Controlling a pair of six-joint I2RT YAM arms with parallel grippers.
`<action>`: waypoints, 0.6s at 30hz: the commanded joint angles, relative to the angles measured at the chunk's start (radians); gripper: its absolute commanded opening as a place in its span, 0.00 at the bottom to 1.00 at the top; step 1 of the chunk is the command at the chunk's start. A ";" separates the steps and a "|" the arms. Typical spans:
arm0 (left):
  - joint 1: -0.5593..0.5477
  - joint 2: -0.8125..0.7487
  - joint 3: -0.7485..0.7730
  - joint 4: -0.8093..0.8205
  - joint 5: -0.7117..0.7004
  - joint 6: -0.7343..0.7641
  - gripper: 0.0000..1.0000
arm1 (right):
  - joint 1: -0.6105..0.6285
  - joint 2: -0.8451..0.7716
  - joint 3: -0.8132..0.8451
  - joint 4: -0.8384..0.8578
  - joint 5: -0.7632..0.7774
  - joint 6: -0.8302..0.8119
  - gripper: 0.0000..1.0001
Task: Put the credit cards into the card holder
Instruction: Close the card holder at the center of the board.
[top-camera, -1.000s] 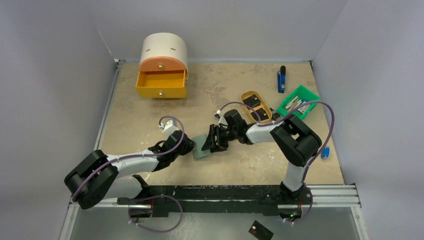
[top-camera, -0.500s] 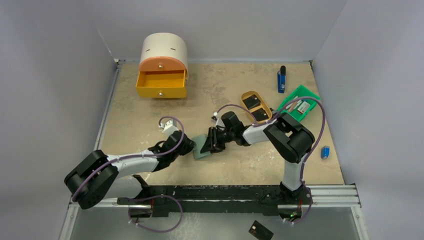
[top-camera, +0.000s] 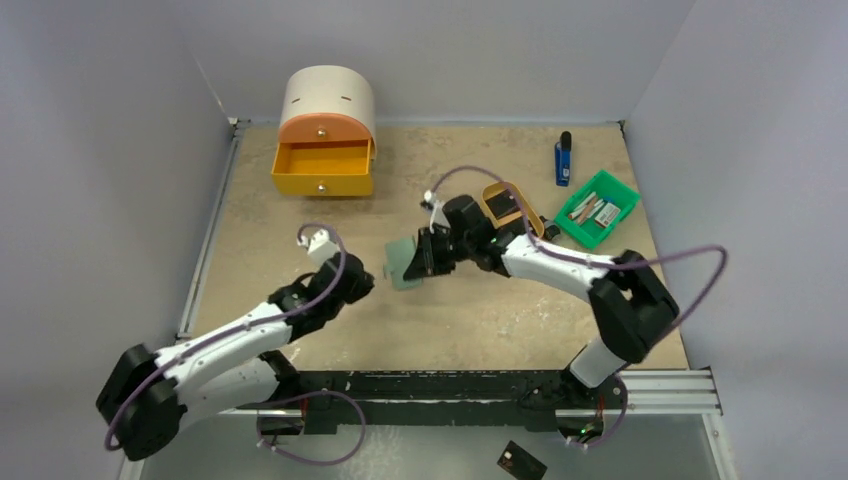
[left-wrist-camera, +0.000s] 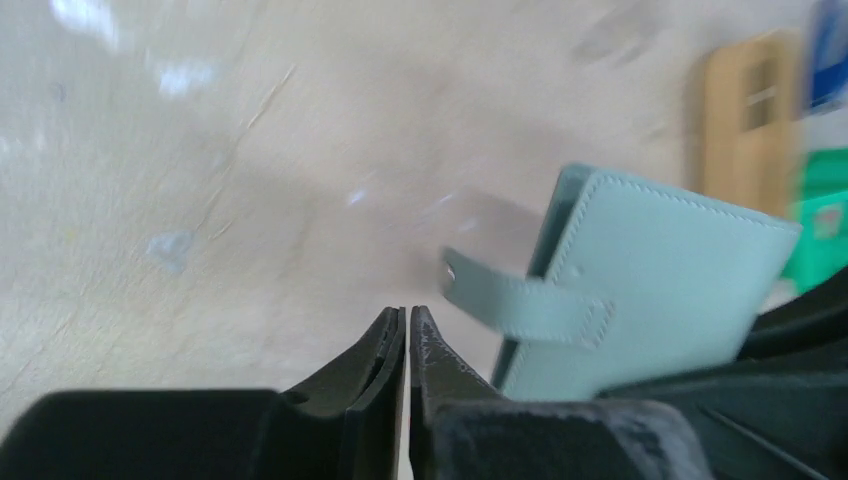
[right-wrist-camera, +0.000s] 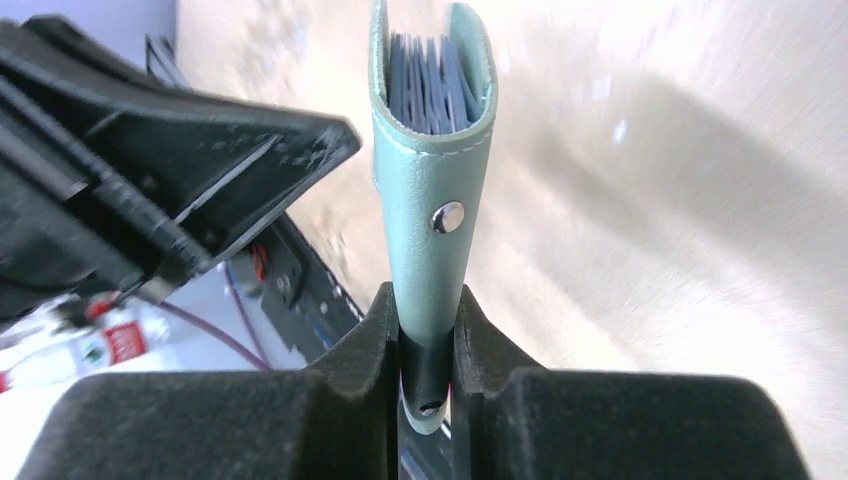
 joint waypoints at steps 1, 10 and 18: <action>0.008 -0.174 0.323 -0.259 -0.199 0.082 0.11 | -0.002 -0.190 0.275 -0.319 0.306 -0.345 0.00; 0.007 -0.239 0.699 -0.293 -0.340 0.194 0.56 | 0.204 -0.326 0.491 -0.308 1.050 -1.040 0.00; 0.008 -0.212 0.727 -0.035 -0.028 0.259 0.70 | 0.298 -0.474 0.137 0.338 1.288 -1.786 0.00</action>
